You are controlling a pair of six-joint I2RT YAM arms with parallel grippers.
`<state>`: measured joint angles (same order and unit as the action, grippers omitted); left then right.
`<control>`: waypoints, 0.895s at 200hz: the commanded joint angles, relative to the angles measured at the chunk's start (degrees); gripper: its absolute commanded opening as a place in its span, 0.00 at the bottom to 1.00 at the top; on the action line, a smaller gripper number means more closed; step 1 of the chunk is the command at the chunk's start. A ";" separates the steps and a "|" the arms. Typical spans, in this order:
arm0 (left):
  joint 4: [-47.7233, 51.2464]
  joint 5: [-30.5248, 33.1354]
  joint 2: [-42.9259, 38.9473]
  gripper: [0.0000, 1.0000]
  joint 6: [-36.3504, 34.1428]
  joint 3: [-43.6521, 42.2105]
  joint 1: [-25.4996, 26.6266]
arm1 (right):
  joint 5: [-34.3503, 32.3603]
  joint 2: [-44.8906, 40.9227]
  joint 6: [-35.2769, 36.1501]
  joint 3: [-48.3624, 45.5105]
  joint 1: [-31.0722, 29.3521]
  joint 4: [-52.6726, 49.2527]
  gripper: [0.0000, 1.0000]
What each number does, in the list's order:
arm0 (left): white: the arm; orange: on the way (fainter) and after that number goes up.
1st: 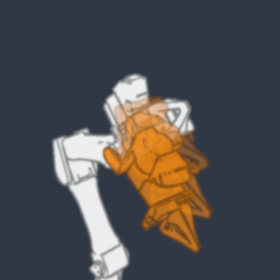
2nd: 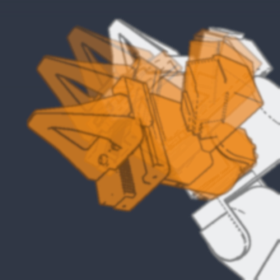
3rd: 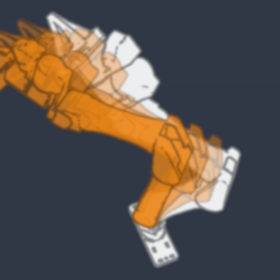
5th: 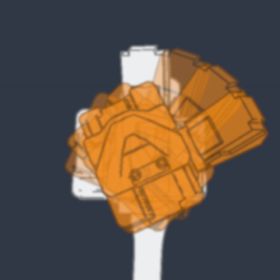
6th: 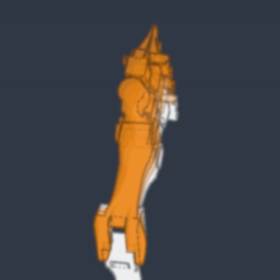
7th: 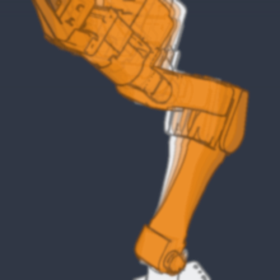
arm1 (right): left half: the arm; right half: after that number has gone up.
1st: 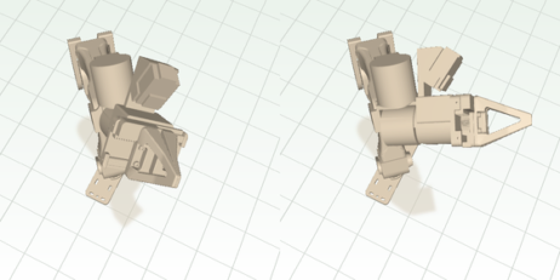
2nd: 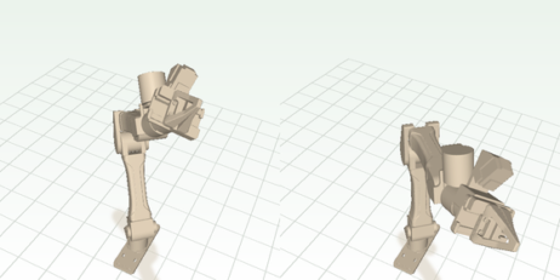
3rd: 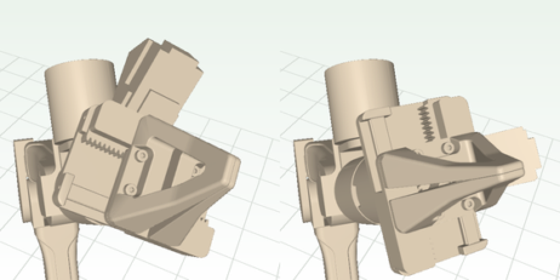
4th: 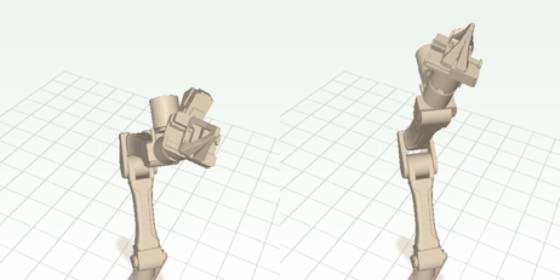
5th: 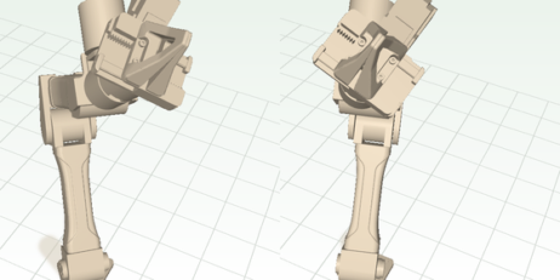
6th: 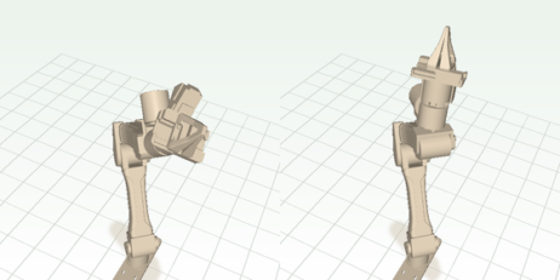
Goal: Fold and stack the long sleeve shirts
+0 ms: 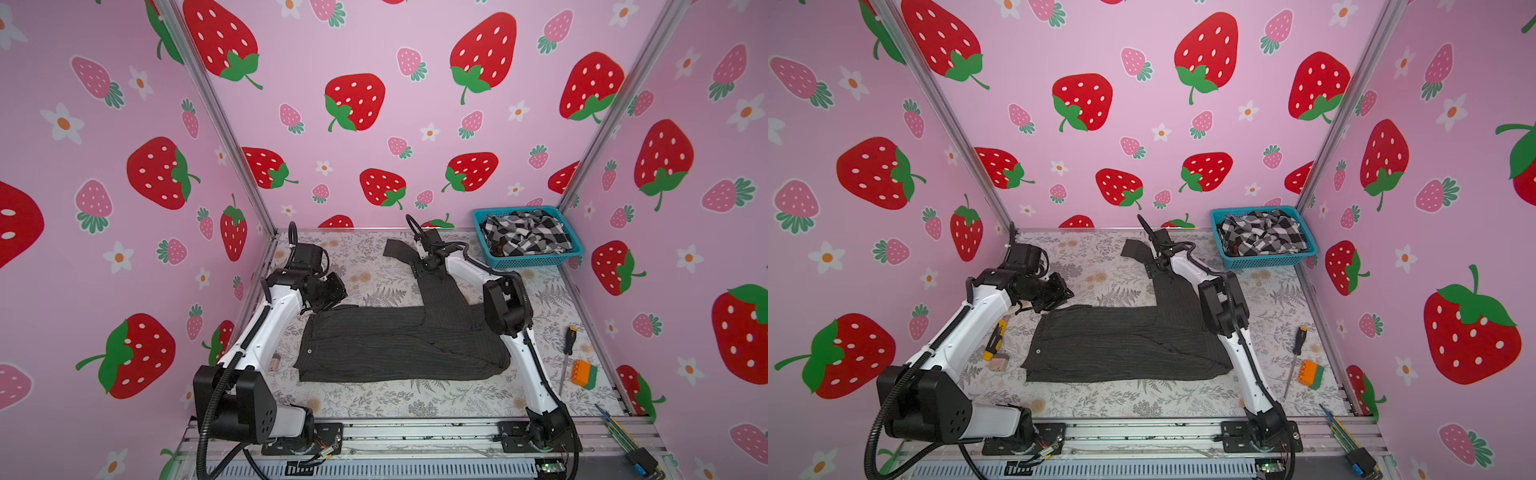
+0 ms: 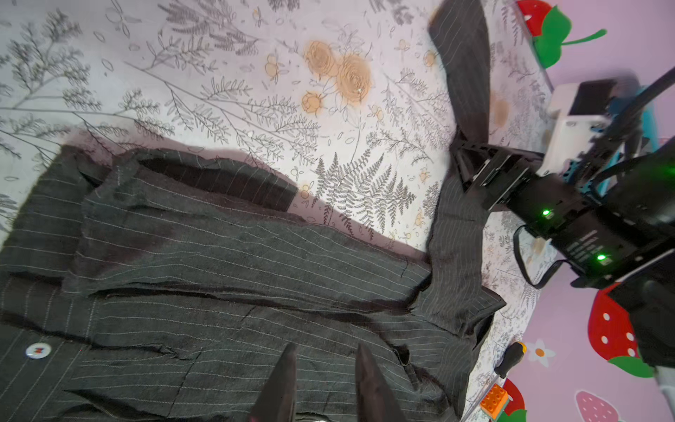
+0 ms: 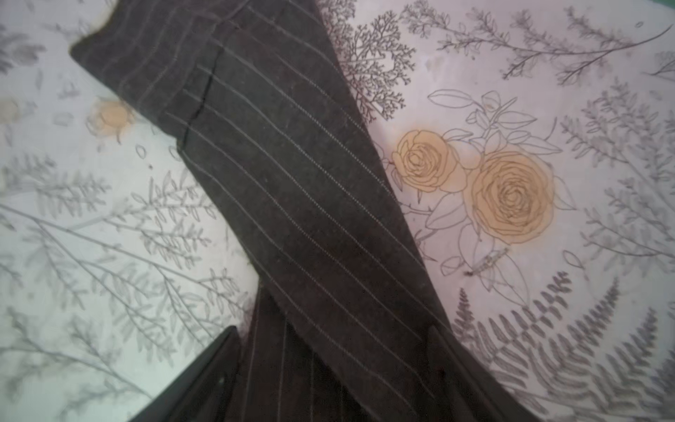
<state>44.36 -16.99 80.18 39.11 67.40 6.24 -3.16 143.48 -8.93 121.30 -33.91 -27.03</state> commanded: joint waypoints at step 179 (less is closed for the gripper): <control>-22.32 -19.04 6.43 0.93 22.96 0.60 2.62 | 11.24 -40.41 -10.93 -33.93 -9.90 10.48 0.00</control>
<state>30.59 -31.05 84.29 53.15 70.06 5.98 7.11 104.97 -14.50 95.98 -42.50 -21.15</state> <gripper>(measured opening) 0.914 0.053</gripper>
